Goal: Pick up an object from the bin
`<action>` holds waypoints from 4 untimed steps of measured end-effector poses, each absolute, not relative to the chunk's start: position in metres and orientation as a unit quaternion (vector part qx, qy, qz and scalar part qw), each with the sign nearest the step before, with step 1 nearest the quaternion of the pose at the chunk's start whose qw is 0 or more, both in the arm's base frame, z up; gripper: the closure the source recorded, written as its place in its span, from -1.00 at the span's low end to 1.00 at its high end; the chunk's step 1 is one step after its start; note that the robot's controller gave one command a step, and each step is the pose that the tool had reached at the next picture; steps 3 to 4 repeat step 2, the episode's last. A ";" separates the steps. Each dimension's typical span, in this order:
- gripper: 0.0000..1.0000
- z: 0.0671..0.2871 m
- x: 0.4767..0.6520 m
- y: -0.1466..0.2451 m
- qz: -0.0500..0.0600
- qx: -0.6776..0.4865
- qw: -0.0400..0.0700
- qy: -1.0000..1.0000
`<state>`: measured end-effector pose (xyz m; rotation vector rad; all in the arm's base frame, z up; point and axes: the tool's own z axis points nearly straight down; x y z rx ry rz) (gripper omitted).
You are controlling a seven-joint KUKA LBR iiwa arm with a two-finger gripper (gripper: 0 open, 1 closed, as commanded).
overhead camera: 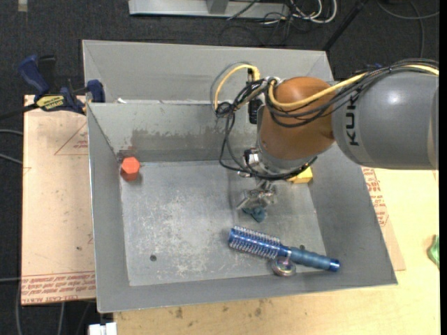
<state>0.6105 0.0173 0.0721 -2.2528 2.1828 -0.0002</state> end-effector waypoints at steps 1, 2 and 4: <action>1.00 0.152 0.601 0.019 -0.002 -0.737 0.004 0.676; 1.00 0.211 0.586 0.009 -0.002 -0.739 0.003 0.674; 1.00 0.211 0.586 0.009 -0.002 -0.739 0.003 0.674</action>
Offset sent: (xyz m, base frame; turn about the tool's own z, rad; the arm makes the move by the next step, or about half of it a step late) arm -0.0118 0.0008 0.0751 -0.0588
